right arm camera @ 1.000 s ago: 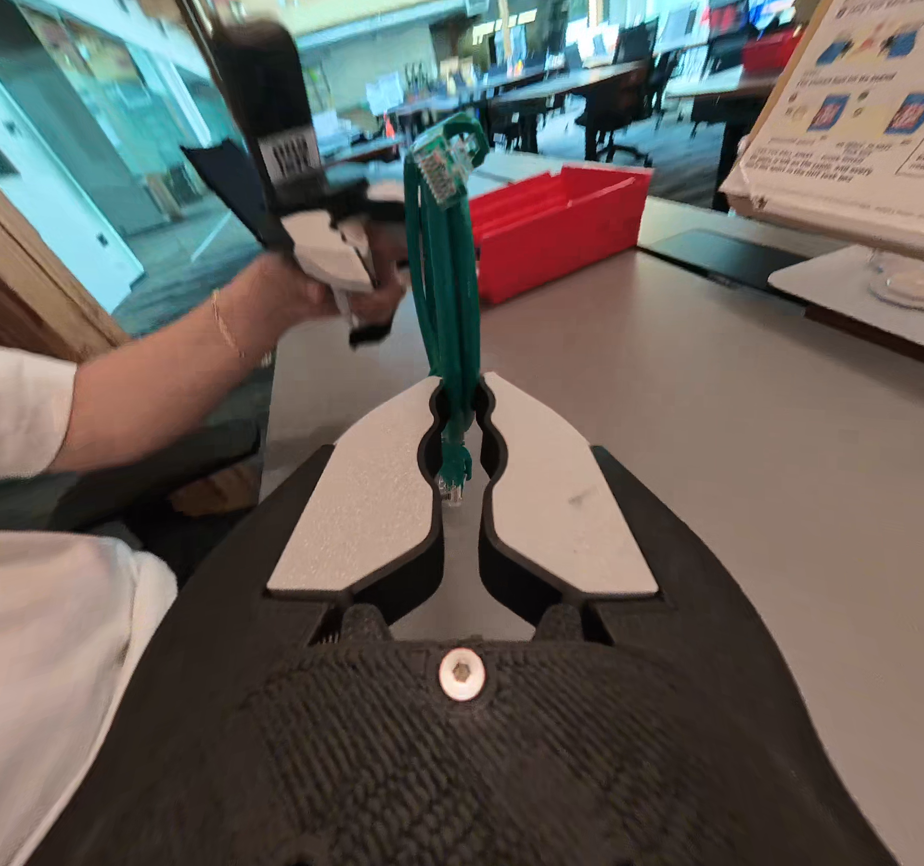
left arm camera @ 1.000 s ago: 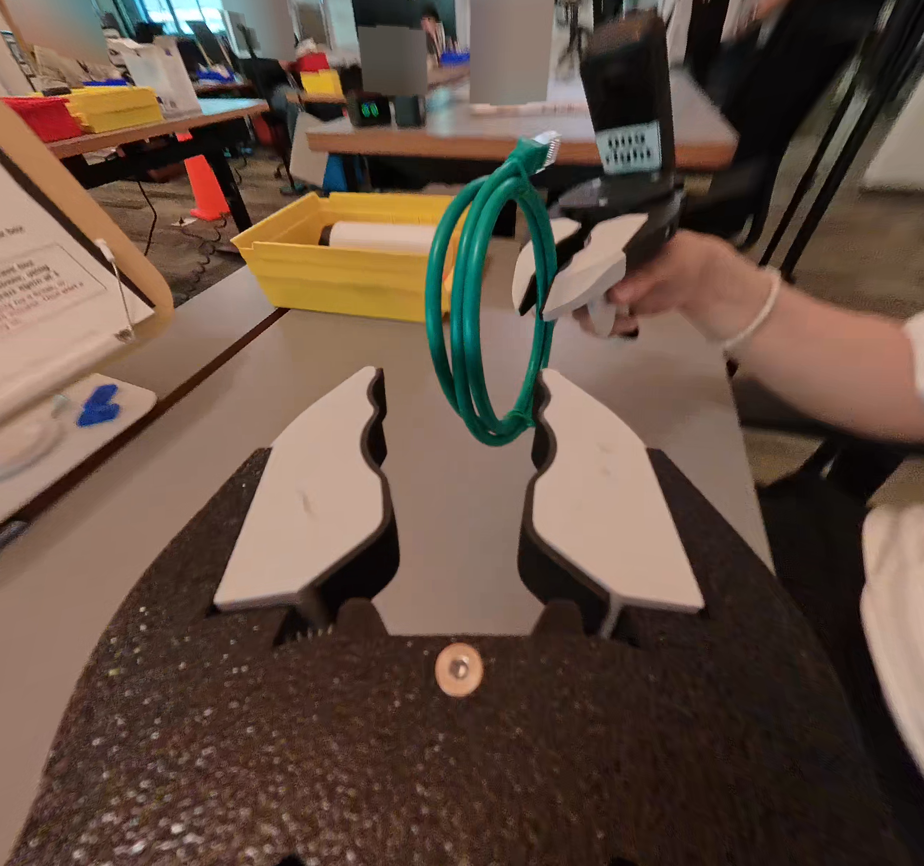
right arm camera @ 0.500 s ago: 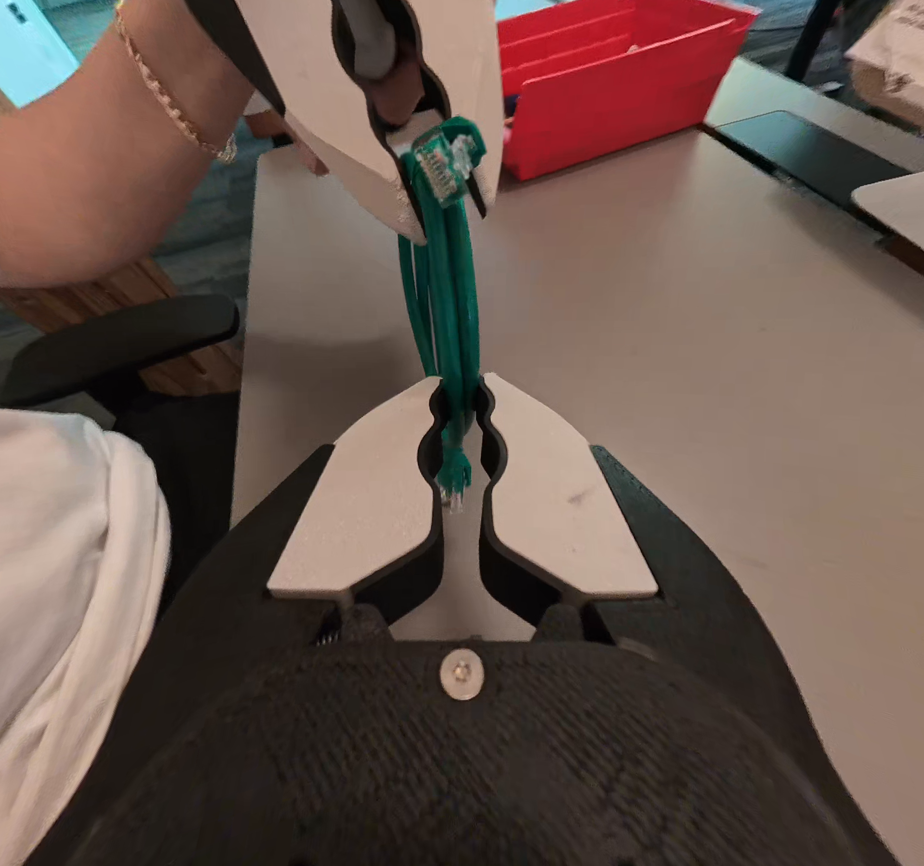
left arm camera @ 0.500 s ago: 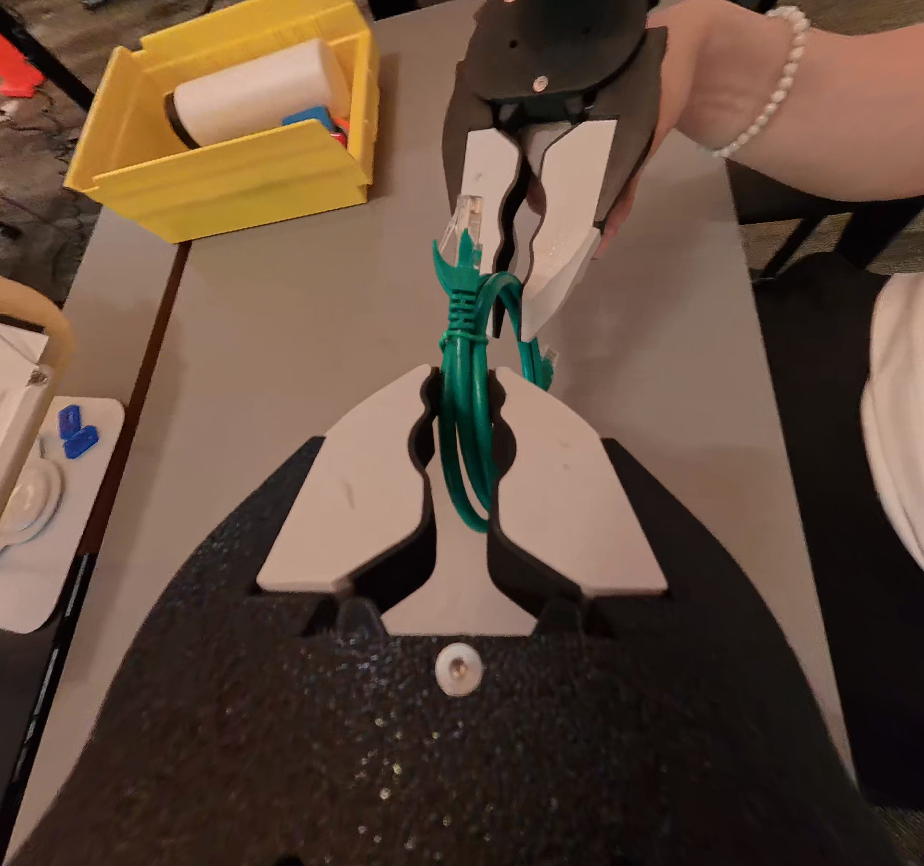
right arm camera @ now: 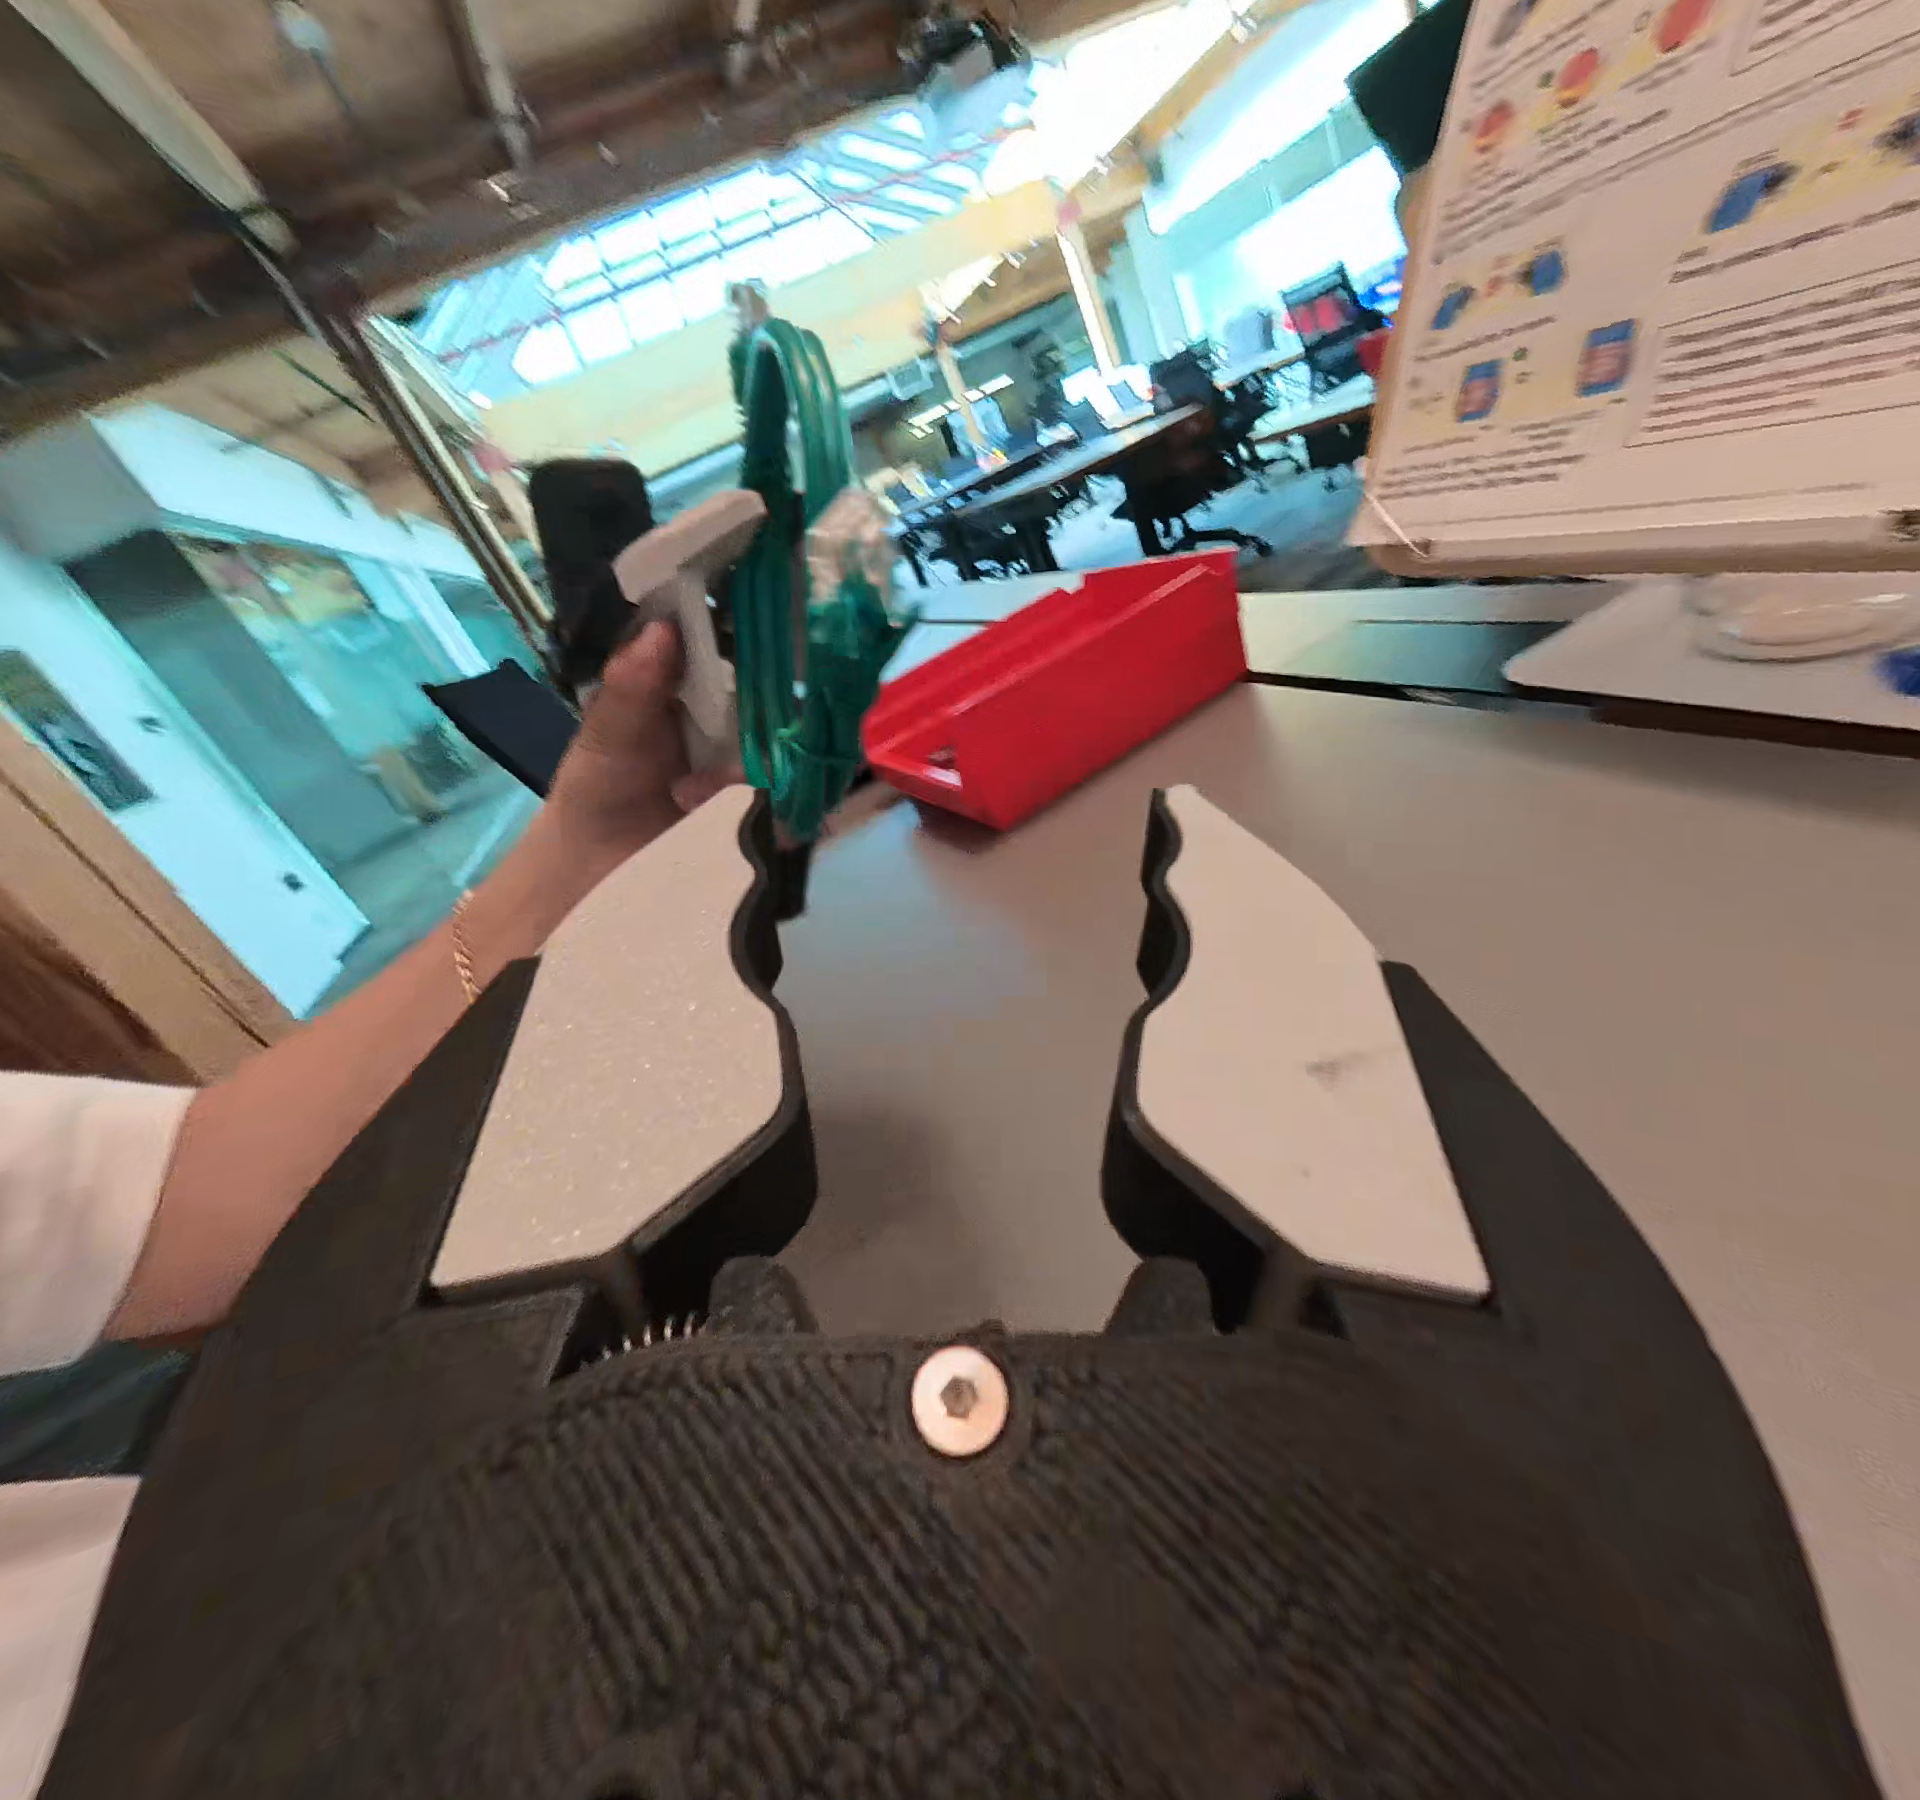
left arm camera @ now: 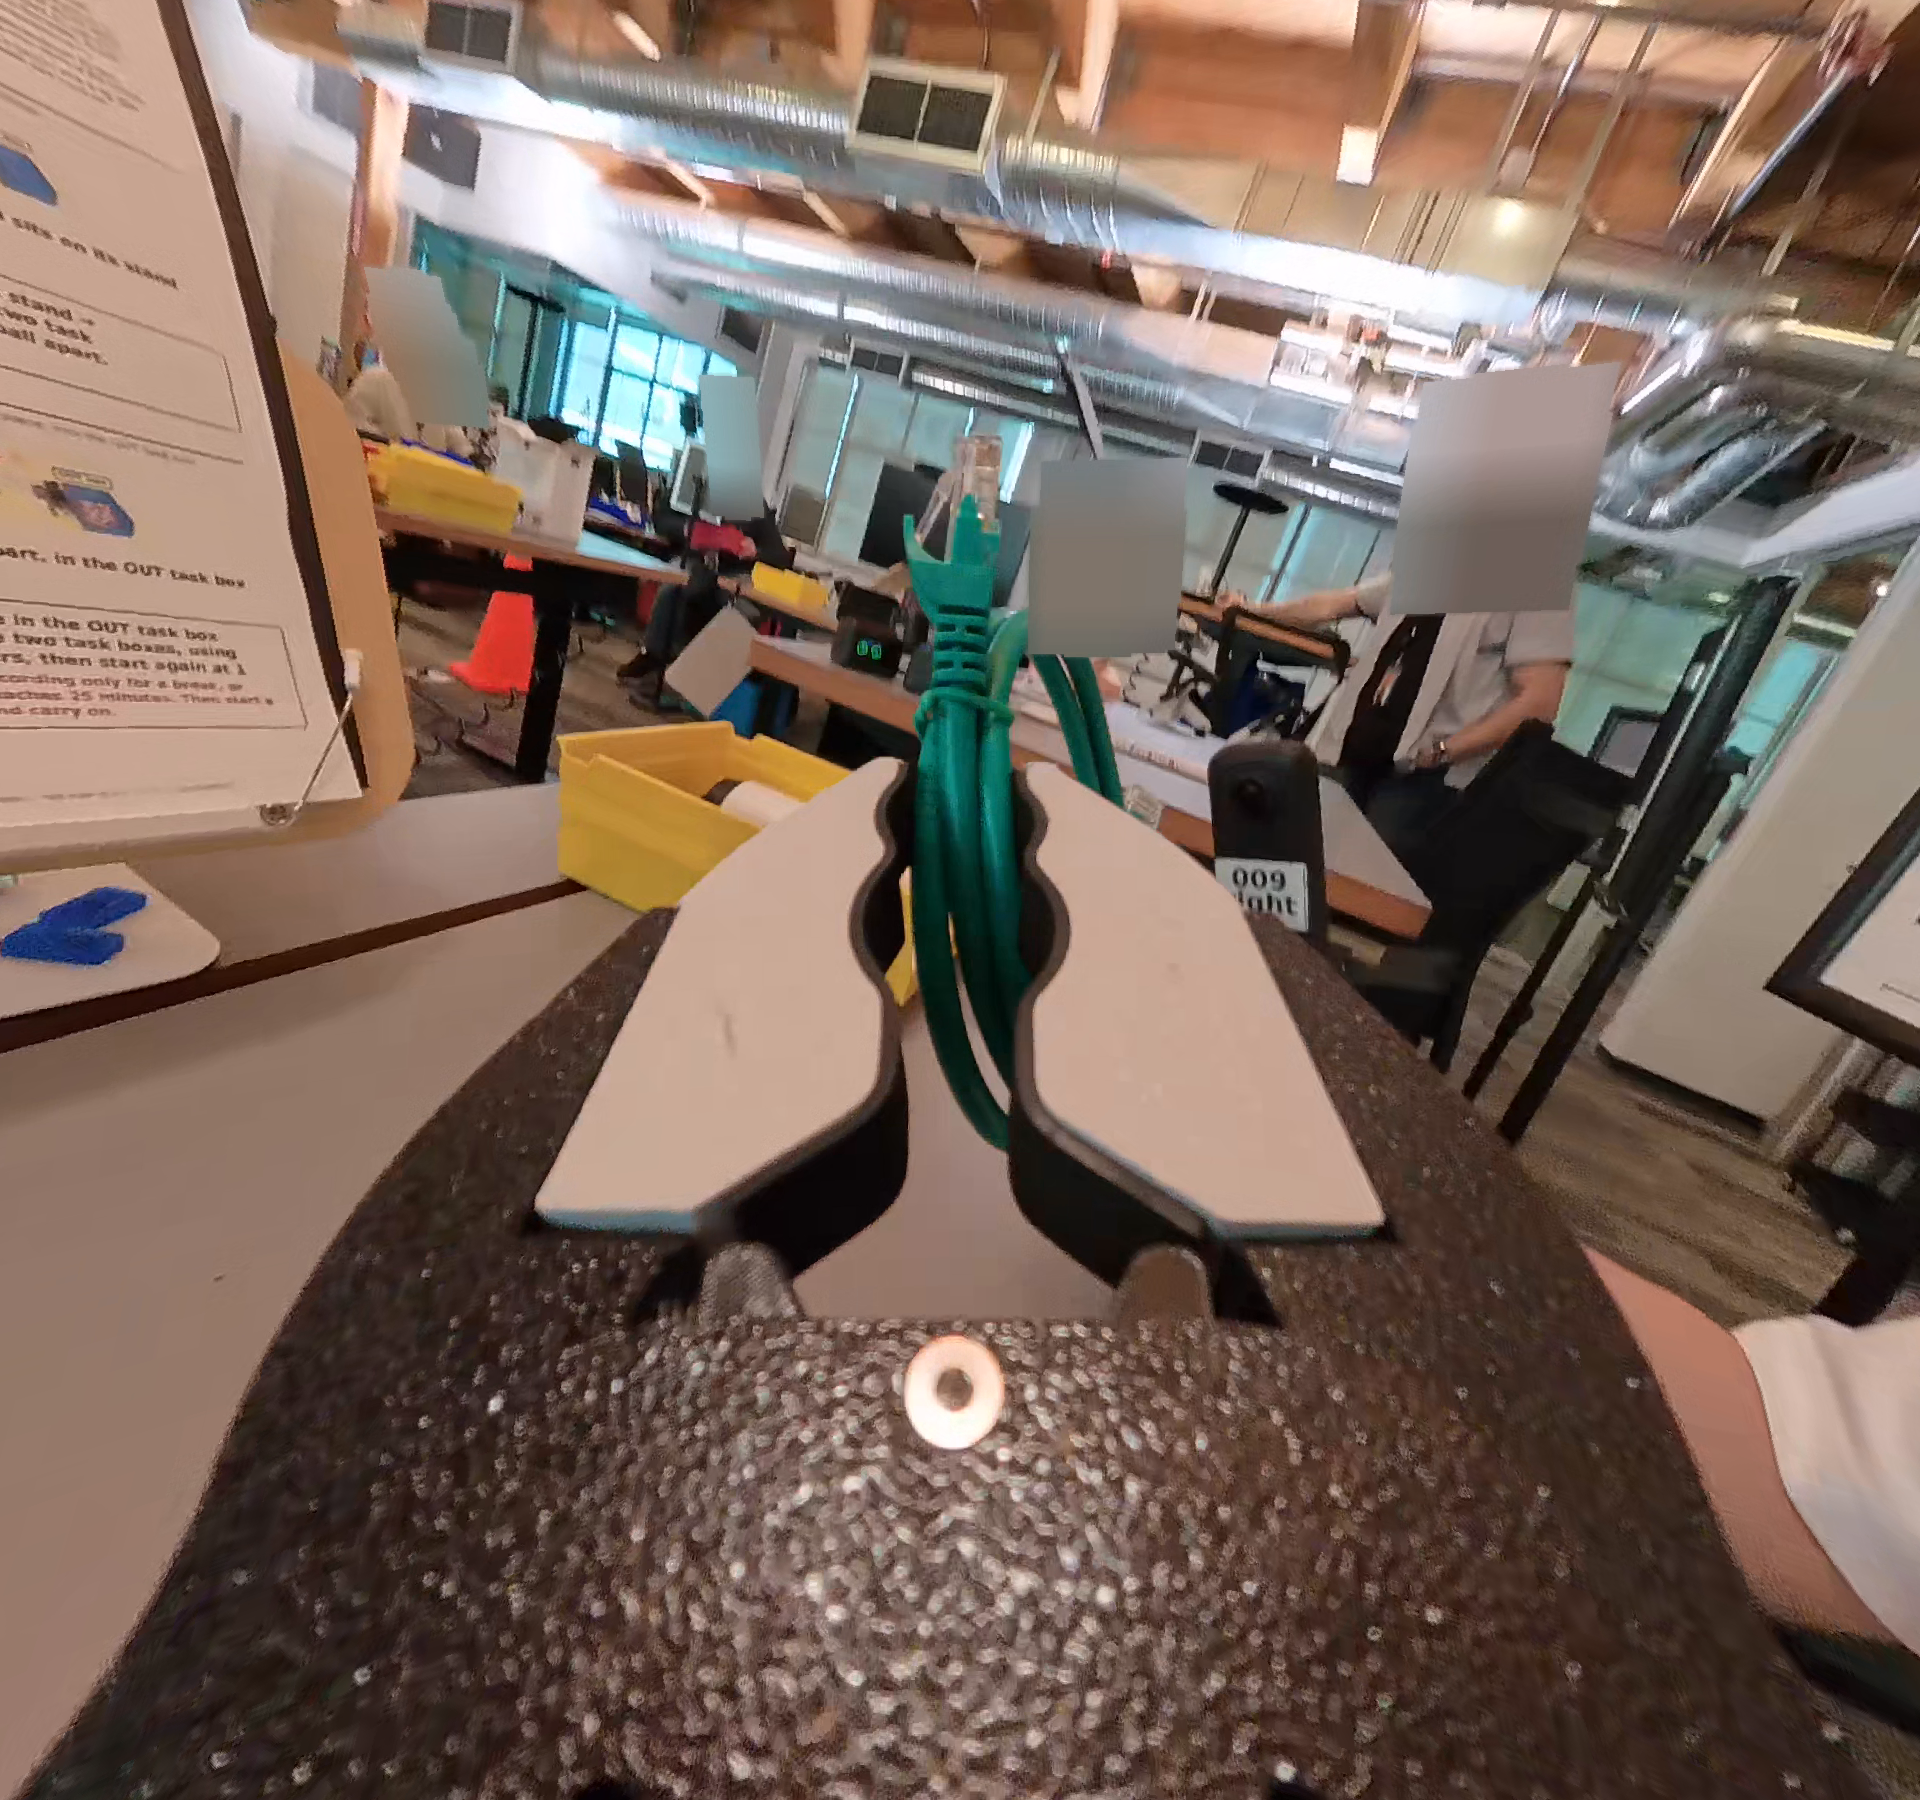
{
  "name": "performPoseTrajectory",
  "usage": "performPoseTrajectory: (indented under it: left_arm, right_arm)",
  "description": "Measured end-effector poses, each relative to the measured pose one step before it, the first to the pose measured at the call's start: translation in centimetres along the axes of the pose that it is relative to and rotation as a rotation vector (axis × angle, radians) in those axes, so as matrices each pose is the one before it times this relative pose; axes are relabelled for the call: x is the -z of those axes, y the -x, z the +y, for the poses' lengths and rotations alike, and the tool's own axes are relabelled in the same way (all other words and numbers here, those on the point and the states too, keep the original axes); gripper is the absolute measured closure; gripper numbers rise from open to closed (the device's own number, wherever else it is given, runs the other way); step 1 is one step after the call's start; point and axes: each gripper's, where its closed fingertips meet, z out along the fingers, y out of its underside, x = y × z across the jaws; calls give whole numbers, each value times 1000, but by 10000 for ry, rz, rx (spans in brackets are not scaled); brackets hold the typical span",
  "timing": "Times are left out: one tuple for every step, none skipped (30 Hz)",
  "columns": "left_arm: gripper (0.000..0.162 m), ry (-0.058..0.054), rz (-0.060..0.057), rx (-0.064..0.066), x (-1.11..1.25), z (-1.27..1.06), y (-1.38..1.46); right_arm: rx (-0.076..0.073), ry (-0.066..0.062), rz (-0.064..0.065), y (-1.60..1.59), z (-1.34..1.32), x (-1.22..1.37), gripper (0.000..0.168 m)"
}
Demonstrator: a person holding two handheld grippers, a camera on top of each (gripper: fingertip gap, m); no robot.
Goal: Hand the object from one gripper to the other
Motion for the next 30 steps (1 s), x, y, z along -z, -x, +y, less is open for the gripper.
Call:
performPoseTrajectory:
  left_arm:
    - [146, -249, -29, -35, 9, 53, -166]
    - [145, -139, -11, -108, -22, 178, -220]
    - [146, -53, 47, -90, -30, 241, -302]
    - [146, -68, 40, -17, -25, 194, -287]
    - [145, -95, -4, 52, 2, 136, -156]
    - [146, -104, 34, 93, 58, 51, -108]
    - [145, -12, 82, 109, 83, 105, -80]
    - [145, 131, 7, 121, 78, 234, 87]
    - [145, 288, -60, 44, 34, 385, 178]
    - [145, 334, -71, -136, -17, 400, 103]
    - [144, 297, -113, -285, -43, 301, 28]
    - [140, 280, -239, -361, -59, 197, 108]
    - [131, 303, -424, -407, -44, 150, 298]
    - [122, 355, -594, -386, 9, 184, 512]
    - [117, 391, -683, -329, 40, 246, 587]
    - [113, 333, -585, -298, 37, 223, 406]
    - [113, 251, -378, -268, 17, 167, 66]
    - [113, 171, -202, -218, -16, 77, -269]
    - [115, 96, 23, -199, -57, -22, -685]
    - [119, 121, 286, -172, -159, -22, -1137]
    - [120, 216, 377, -99, -277, 52, -1298]
    - [120, 284, 304, -73, -363, 89, -1153]
    - [119, 263, 257, -108, -403, 46, -997]
    - [117, 227, 176, -71, -409, -6, -755]
    - [114, 202, 99, 24, -393, -39, -510]
    - [112, 162, 70, 106, -393, -44, -332]
    - [112, 173, 18, 168, -383, 45, -142]
    - [109, 204, -49, 163, -359, 162, 26]
    - [108, 186, -54, 141, -318, 198, 77]
    - [108, 181, -59, 168, -256, 253, 132]
  right_arm:
    - [73, -206, -231, 634, -5, -524, 108]
    - [249, -171, -160, 603, 17, -443, 116]
    - [342, -115, -5, 415, 28, -330, 124]
    - [381, -47, 47, 295, 46, -208, 137]
    - [326, -26, 18, 257, 19, -113, 146]
    - [190, -59, -10, 157, -152, -18, 149]
    - [-2, -33, -220, 330, -272, 62, 152]
    - [-155, -75, -159, 195, -417, 126, 153]
    - [-94, -51, 17, -43, -370, 143, 154]
    - [74, 10, 88, -80, -196, 129, 154]
    - [247, -47, 159, -134, -198, 136, 155]
    - [296, -137, 275, -194, -281, 122, 155]
    - [246, -77, 483, -436, -250, 104, 155]
    - [324, -52, 579, -536, -245, 110, 155]
    - [445, -56, 516, -426, -223, 118, 155]
    - [486, 1, 481, -379, -95, 90, 155]
    - [445, 46, 467, -384, 10, 37, 155]
    - [404, 70, 388, -264, 114, -26, 155]
    - [419, 119, 381, -231, 229, -73, 156]
    - [407, 85, 361, -141, 237, -99, 156]
    - [355, 79, 276, 17, 253, -124, 155]
    - [315, 137, 168, 189, 324, -163, 155]
    - [296, 144, 70, 327, 319, -192, 155]
    - [248, 92, 40, 384, 247, -182, 155]
    - [179, 64, -2, 426, 185, -148, 155]
    - [146, 54, 17, 387, 144, -134, 155]
    - [178, 32, 28, 361, 100, -108, 156]
    - [194, 63, -31, 429, 82, -108, 156]
    - [143, 63, -10, 375, 60, -89, 156]
    - [101, 10, -22, 366, -20, -78, 156]
